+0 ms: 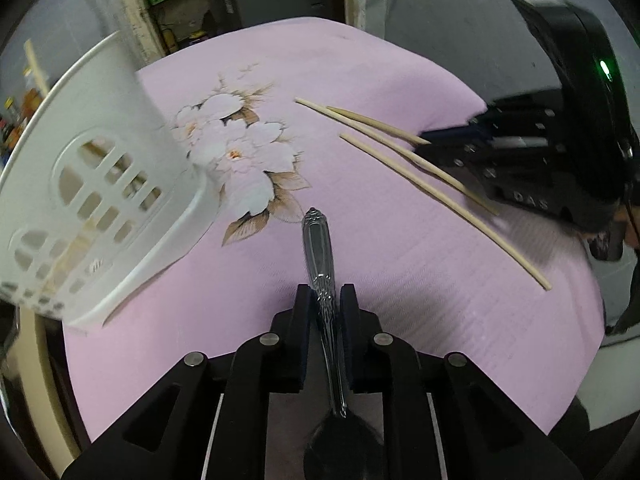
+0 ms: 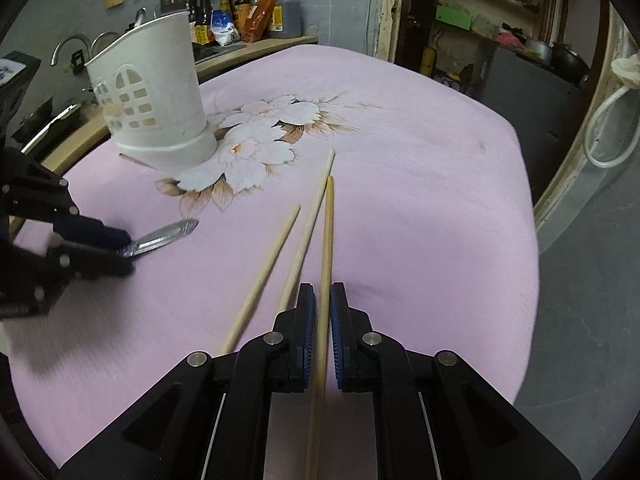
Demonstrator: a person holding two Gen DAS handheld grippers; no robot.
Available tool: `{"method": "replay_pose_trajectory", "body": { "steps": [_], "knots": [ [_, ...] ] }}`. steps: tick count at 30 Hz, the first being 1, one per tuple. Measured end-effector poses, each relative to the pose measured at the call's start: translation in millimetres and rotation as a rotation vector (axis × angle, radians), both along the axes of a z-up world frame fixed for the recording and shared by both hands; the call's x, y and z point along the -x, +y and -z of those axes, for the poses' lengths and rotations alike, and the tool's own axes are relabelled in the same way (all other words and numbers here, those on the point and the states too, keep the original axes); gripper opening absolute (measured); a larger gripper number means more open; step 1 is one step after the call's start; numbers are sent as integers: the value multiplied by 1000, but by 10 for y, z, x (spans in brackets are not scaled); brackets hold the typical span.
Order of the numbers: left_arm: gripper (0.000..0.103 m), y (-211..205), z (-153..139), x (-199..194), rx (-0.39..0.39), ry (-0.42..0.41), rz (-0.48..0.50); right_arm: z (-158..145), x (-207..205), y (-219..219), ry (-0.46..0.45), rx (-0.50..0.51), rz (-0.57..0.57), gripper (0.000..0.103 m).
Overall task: Organize utensils
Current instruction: 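Lift the spoon with the left gripper while the right lifts the chopstick toward the caddy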
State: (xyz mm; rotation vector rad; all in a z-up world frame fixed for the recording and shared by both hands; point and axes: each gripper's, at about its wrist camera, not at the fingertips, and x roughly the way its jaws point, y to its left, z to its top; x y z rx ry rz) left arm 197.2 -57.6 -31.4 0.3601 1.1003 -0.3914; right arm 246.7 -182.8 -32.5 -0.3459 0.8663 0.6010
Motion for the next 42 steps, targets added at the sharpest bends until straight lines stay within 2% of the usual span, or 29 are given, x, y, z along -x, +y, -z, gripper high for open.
{"method": "replay_pose_trajectory", "body": {
  "steps": [6, 8, 10, 13, 19, 26, 32, 42],
  "knots": [
    [15, -97, 14, -47, -48, 27, 42, -2, -90, 58, 27, 9, -26, 7],
    [11, -102, 7, 7, -46, 14, 38, -3, -90, 66, 29, 13, -34, 7],
    [9, -91, 30, -13, -22, 5, 20, -7, -99, 54, 37, 5, -31, 5],
    [8, 33, -19, 56, 57, -20, -24, -35, -114, -5, 52, -55, -16, 3],
    [8, 299, -186, 315, 243, -127, -91, -150, 5, -230, -3, -246, 43, 3],
    [8, 633, -350, 470, 368, -308, -162, -435, 371, -243, -204, -413, 29, 3],
    [8, 707, -504, 491, 427, -434, -236, -560, 533, -84, -310, -485, 9, 3],
    [8, 832, -833, 629, 465, -614, -302, -830, 592, 252, -395, -584, -50, 3]
  ]
}}
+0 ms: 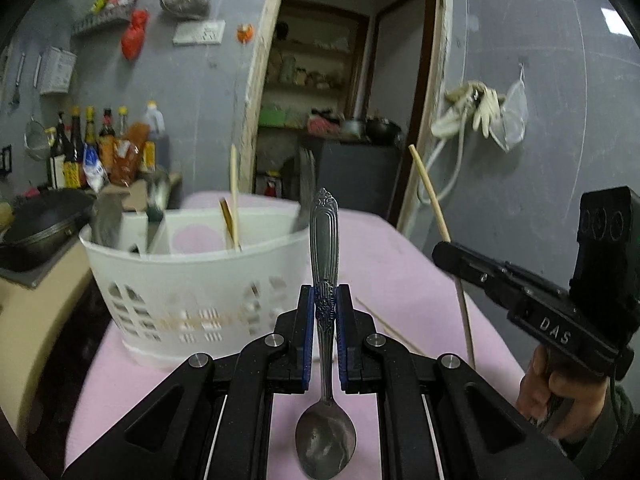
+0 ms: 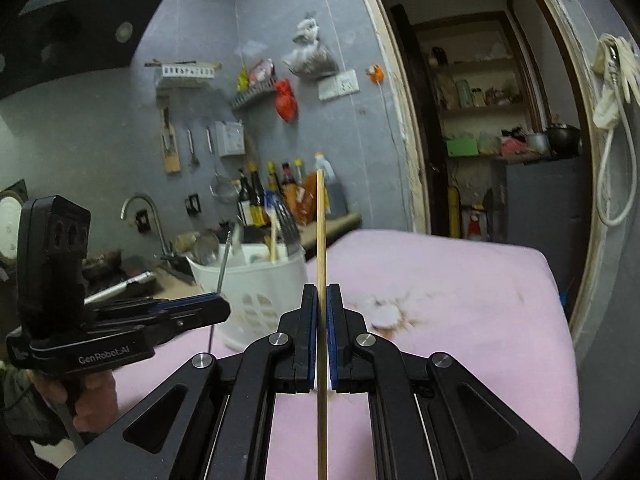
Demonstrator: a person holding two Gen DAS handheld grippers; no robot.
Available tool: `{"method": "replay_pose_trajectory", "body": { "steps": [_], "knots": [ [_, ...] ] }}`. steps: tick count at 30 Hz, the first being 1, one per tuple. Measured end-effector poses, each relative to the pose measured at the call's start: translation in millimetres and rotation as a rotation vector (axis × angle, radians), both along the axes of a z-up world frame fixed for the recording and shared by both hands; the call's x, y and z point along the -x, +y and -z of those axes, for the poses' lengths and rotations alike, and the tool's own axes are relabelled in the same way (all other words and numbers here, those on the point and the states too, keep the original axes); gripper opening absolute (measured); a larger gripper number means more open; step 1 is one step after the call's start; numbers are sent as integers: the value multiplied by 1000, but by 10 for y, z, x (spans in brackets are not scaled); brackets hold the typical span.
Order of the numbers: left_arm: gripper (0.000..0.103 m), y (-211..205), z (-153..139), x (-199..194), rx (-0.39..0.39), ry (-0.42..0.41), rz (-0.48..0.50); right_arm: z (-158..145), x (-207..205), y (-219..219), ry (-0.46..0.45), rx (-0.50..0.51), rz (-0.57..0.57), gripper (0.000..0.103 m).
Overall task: Organize utensils
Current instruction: 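Lift the spoon with the left gripper while the right lifts the chopstick toward the caddy, then open both grippers over the caddy to drop spoon and chopstick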
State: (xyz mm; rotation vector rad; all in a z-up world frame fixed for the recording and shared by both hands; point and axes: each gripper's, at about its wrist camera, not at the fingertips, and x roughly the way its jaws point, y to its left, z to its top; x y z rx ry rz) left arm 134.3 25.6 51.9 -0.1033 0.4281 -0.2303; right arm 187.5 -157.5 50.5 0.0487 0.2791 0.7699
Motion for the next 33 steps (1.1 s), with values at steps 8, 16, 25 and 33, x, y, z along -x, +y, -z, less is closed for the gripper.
{"method": "replay_pose_trajectory", "body": {
  "steps": [8, 16, 25, 33],
  "knots": [
    [8, 236, -341, -48, 28, -75, -47, -263, -79, 238, -66, -97, -20, 3],
    [7, 542, -632, -112, 23, -138, -129, -534, -139, 550, -177, -185, -13, 3],
    [6, 912, -828, -211, 13, -217, -231, -628, -296, 887, -236, -246, -15, 3],
    [1, 1312, -797, -445, 104, -238, -276, -597, -466, 1093, -265, -273, -10, 3]
  ]
}}
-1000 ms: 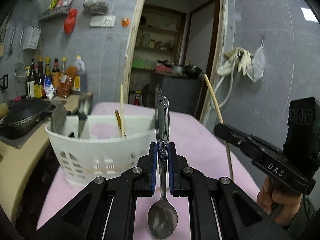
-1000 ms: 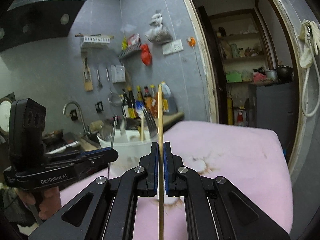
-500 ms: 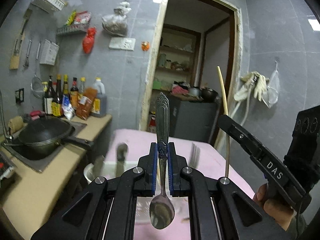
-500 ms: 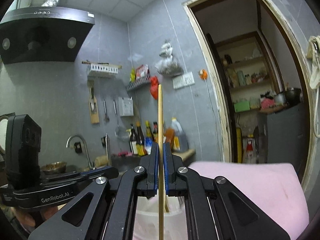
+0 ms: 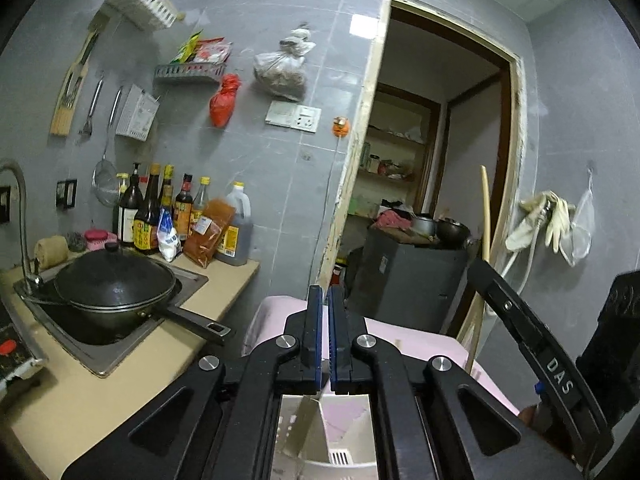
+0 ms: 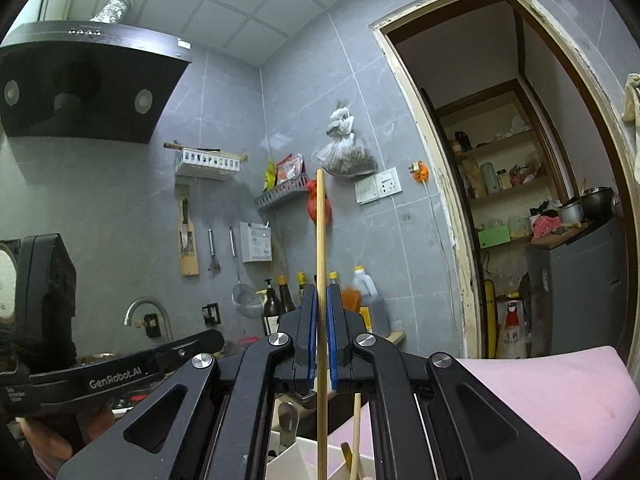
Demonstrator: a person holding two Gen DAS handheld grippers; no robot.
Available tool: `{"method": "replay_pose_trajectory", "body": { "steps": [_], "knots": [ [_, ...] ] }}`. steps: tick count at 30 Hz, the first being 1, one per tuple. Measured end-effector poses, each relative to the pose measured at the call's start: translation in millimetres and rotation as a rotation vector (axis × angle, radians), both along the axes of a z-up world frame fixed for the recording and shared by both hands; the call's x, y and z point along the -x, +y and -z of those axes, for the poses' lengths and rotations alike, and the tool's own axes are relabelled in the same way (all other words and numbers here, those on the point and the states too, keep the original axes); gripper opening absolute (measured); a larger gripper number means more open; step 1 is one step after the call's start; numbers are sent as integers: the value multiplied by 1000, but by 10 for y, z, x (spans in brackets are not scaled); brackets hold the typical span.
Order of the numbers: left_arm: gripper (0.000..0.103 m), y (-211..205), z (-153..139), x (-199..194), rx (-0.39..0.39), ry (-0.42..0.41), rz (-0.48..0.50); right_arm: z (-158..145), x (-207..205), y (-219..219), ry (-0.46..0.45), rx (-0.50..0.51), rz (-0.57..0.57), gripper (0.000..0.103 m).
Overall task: Organize utensils
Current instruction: 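Open both grippers over the caddy to drop spoon and chopstick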
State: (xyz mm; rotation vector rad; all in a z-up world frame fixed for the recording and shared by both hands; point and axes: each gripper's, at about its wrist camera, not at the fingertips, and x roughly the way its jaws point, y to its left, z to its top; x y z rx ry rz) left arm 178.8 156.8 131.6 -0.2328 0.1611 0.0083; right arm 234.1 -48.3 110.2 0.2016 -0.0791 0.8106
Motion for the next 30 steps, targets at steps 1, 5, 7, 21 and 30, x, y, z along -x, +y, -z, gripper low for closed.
{"method": "replay_pose_trajectory", "body": {
  "steps": [1, 5, 7, 21, 30],
  "knots": [
    [1, 51, 33, -36, 20, 6, 11, 23, -15, 17, 3, 6, 2, 3],
    [1, 217, 204, -162, 99, 41, 35, 133, -99, 60, 35, 36, 4, 3],
    [1, 279, 302, -161, 139, 38, 46, 182, -115, 58, 45, 43, 2, 3],
    [1, 220, 478, -168, 176, 78, 72, 316, -123, 82, 8, 27, 18, 3],
    [1, 144, 450, -157, 154, 84, 100, 282, -75, 125, 8, 92, 35, 16]
  ]
}}
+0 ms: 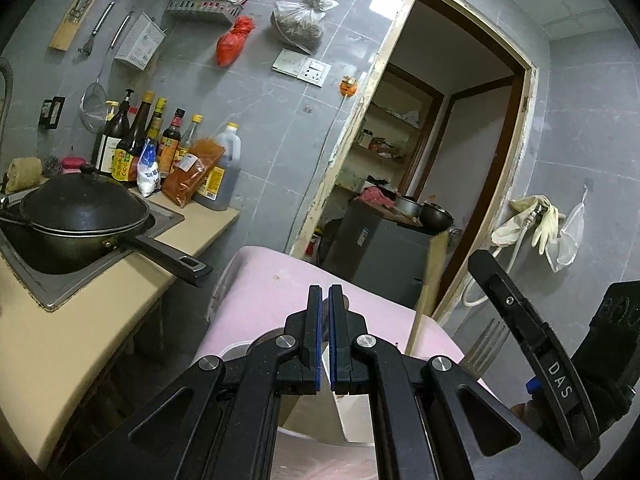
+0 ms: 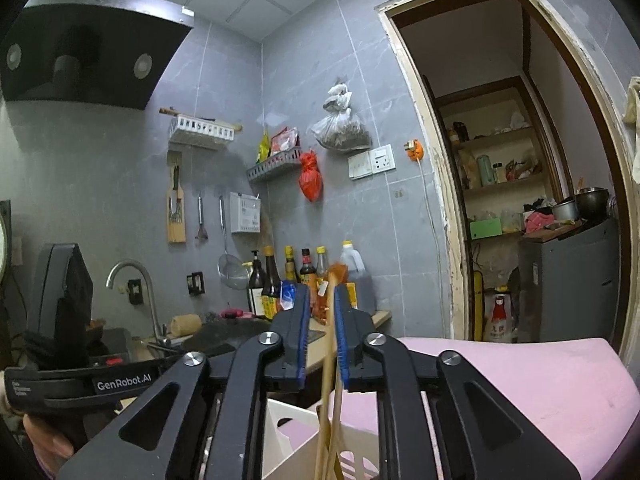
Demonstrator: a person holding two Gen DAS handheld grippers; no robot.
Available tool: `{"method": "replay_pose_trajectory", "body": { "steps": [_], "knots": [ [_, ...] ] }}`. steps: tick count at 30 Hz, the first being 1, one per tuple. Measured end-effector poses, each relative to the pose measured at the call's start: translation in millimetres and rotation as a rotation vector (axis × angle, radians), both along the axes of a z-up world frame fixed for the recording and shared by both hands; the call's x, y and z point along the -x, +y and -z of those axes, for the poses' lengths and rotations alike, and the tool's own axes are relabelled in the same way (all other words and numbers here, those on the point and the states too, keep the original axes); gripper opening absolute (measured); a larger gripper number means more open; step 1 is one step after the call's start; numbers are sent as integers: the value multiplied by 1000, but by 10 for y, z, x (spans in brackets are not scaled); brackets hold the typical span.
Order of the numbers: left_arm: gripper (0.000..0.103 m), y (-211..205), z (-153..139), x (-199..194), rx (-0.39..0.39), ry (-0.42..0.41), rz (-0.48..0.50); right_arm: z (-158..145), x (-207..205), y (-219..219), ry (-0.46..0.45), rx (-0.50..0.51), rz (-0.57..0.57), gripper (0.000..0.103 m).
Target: Organize utensils
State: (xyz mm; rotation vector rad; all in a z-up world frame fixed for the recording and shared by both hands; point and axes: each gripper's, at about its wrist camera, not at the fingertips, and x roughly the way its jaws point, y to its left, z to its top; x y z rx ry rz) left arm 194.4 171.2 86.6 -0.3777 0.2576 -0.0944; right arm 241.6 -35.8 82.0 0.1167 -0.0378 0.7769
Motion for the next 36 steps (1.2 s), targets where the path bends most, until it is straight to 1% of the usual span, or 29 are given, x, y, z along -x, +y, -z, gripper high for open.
{"method": "replay_pose_trajectory", "body": {
  "steps": [1, 4, 6, 7, 8, 10, 11, 12, 14, 15, 16, 18, 20, 22, 25, 27, 31, 35, 36],
  "knots": [
    [1, -9, -11, 9, -4, 0, 2, 2, -1, -20, 3, 2, -1, 22],
    [2, -23, -58, 42, -17, -1, 2, -53, 34, -64, 10, 6, 0, 25],
    [4, -14, -91, 65, -22, 10, 15, -97, 69, -115, 16, 13, 7, 34],
    [5, -8, -105, 78, -27, 18, 23, -107, 84, -138, 19, 16, 8, 47],
    [8, 3, -119, 101, -35, 27, 31, -122, 110, -175, 24, 19, 8, 52],
    [19, 23, -124, 150, -48, 39, 31, -139, 164, -250, 29, 29, 5, 56],
    [29, 43, -117, 182, -51, 46, 35, -141, 188, -285, 33, 39, 5, 63],
    [36, 61, -103, 217, -51, 57, 37, -138, 205, -313, 36, 47, 5, 66],
    [37, 94, -66, 285, -56, 90, 32, -117, 250, -383, 45, 63, 2, 74],
    [37, 102, -39, 314, -70, 116, 22, -91, 284, -429, 51, 78, 1, 76],
    [37, 113, 10, 358, -94, 156, -2, -69, 305, -459, 57, 90, 3, 80],
    [37, 132, 113, 433, -117, 201, -26, -11, 359, -540, 69, 106, -3, 84],
    [37, 162, 285, 510, -138, 272, -52, 40, 417, -608, 72, 119, -3, 93],
    [37, 207, 456, 536, -135, 335, -71, 95, 470, -676, 80, 128, -9, 99],
    [37, 327, 716, 498, -75, 425, -89, 180, 531, -760, 101, 143, -13, 102],
    [37, 402, 866, 405, -22, 481, -77, 248, 568, -822, 126, 153, -9, 102],
    [37, 502, 1083, 265, 49, 566, -51, 345, 617, -955, 183, 174, 10, 103],
    [36, 653, 1240, 201, 127, 623, -32, 438, 634, -1139, 238, 207, 44, 103],
    [35, 684, 1261, 192, 144, 628, -30, 472, 625, -1188, 266, 223, 56, 103]
  ]
}}
